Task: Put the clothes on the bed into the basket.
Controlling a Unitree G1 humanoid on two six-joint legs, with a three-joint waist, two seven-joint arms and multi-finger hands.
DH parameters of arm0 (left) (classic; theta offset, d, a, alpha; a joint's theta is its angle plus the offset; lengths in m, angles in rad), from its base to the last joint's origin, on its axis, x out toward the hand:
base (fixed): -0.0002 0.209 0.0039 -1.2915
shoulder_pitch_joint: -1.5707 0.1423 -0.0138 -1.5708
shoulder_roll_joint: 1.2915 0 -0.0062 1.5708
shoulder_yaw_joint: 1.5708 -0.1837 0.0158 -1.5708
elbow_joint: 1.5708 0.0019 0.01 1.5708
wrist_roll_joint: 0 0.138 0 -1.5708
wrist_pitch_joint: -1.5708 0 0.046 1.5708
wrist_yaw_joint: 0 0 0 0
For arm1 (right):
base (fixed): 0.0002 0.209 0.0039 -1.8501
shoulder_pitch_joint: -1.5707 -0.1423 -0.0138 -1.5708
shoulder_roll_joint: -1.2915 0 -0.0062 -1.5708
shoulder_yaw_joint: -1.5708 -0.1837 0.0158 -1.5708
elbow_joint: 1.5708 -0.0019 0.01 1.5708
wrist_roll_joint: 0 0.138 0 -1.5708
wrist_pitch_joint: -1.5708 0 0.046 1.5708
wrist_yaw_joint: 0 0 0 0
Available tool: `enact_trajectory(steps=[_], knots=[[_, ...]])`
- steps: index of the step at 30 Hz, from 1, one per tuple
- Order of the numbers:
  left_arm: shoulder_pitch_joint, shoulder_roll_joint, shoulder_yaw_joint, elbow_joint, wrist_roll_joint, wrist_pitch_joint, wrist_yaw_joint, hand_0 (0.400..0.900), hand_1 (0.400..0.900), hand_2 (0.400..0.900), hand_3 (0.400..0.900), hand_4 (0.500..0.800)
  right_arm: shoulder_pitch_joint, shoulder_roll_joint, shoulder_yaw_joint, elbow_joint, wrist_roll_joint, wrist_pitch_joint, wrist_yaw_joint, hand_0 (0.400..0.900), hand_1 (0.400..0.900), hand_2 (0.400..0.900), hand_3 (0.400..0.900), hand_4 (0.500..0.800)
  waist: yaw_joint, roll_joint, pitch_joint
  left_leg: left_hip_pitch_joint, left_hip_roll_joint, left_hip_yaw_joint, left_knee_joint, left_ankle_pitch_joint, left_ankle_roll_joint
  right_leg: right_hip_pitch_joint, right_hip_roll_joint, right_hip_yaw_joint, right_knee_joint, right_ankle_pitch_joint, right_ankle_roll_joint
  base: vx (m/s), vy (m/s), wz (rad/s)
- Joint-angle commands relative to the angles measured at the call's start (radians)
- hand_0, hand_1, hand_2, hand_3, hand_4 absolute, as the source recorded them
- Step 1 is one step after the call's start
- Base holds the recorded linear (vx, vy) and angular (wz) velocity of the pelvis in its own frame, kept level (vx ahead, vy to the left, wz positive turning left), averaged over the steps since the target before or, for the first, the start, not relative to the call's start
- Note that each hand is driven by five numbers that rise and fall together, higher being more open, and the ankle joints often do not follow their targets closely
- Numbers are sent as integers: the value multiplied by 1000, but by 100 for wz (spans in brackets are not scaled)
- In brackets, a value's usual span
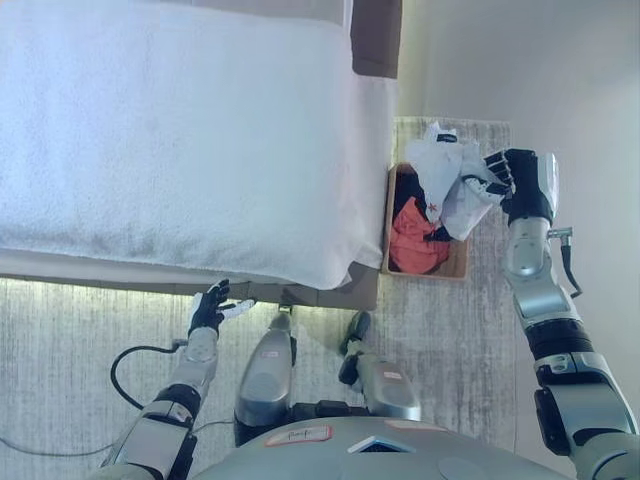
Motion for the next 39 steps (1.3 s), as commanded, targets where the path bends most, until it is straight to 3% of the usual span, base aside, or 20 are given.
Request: enact_trajectory(steps=[1,8,14,15,39], knots=[[-27,-11,-7,61,46,-17,5,900,900,900,900,800,-83,-80,-36,62,38,-27,-84,400,400,400,400,500,10,-1,-70,63,4,1,-6,-115,7,63,-29,14,14,-14,44,0,0,0],[-27,-23,-24,55,22,-15,4,900,900,900,900,800,-163,-74,-25,193,102,-1,-110,400,400,400,400,500,14,4,-74,62,4,3,-6,-118,7,65,-26,18,2,-11,44,4,-3,-1],[-26,-32,-40,71,16,-7,1,900,900,900,900,800,-224,-81,11,315,166,1,-79,400,400,400,400,500,16,7,-75,64,4,3,-6,-118,7,68,-24,21,0,-15,41,0,0,0],[-27,-35,-39,80,18,-6,1,900,900,900,900,800,-238,-80,22,330,168,2,-76,900,900,900,900,800,16,6,-75,65,4,4,-6,-117,7,68,-23,21,0,-15,41,0,0,0],[-16,-40,-18,94,12,1,-9,900,900,900,900,800,-228,-29,44,303,153,14,-73,900,900,900,900,800,9,10,-99,87,4,9,-6,-127,10,89,-24,28,0,-20,39,2,0,0]])
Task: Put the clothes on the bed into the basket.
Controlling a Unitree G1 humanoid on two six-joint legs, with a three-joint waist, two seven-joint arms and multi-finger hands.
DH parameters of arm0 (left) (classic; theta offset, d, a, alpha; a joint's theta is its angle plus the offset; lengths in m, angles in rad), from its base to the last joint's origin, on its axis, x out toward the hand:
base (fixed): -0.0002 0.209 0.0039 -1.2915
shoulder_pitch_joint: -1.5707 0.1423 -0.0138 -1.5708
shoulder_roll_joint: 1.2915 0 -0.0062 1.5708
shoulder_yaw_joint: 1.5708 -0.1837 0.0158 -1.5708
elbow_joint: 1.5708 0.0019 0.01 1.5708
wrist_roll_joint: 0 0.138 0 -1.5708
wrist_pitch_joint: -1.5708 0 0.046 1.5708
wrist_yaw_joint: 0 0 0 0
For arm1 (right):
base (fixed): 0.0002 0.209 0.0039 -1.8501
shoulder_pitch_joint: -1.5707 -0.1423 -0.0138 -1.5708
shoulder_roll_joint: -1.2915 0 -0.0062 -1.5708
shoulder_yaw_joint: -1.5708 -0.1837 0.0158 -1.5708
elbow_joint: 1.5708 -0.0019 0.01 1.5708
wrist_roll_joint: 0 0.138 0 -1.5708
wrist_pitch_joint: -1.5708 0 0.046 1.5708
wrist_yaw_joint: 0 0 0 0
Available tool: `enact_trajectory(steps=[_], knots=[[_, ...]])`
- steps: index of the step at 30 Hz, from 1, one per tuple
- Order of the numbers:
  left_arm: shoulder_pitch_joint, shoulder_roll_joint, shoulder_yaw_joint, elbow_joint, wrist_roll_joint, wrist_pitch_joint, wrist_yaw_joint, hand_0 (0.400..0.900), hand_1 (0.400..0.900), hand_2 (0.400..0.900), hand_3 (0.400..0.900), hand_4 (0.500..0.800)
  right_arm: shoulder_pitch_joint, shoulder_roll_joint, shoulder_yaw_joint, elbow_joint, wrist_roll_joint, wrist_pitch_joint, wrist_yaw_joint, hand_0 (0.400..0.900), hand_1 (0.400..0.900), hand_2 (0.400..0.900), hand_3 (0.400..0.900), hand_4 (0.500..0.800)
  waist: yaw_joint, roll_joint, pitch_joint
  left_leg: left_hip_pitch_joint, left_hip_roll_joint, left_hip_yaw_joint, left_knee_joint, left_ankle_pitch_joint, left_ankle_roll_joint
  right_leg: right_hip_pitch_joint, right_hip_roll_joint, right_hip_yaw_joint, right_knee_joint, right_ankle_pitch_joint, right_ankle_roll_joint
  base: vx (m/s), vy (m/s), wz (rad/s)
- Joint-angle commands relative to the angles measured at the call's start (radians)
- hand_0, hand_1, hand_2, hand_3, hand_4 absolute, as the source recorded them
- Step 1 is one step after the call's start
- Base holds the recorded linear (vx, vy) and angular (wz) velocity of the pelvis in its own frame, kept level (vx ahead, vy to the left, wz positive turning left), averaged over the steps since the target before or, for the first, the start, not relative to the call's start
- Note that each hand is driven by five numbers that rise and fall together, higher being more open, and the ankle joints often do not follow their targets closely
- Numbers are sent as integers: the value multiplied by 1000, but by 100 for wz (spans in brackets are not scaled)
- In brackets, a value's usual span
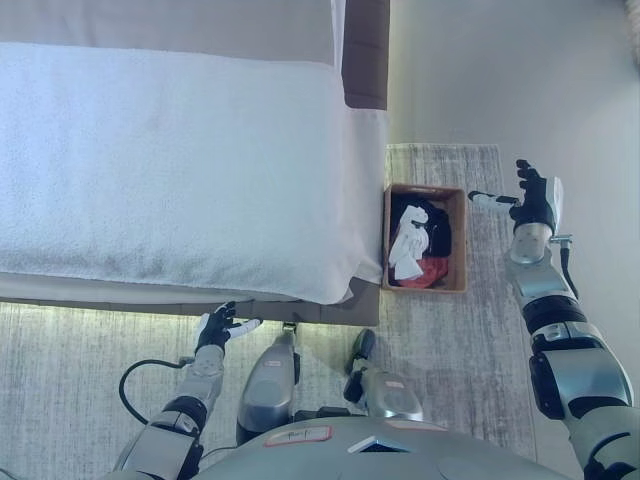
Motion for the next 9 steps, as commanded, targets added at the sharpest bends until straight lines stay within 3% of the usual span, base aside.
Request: enact_trajectory(steps=[1,9], knots=[[-40,-1,-9,57,16,-27,0,900,900,900,900,800,-45,-36,18,-54,0,-45,-52,900,900,900,900,800,10,-14,-31,64,3,-1,-6,-124,5,72,-24,16,1,-19,39,0,0,0],[-10,0,18,42,13,-29,-28,900,900,900,900,800,62,13,5,-117,-17,-62,-19,900,900,900,900,800,6,-11,-66,99,5,6,-6,-133,5,103,-26,18,1,-27,39,4,2,-1]])
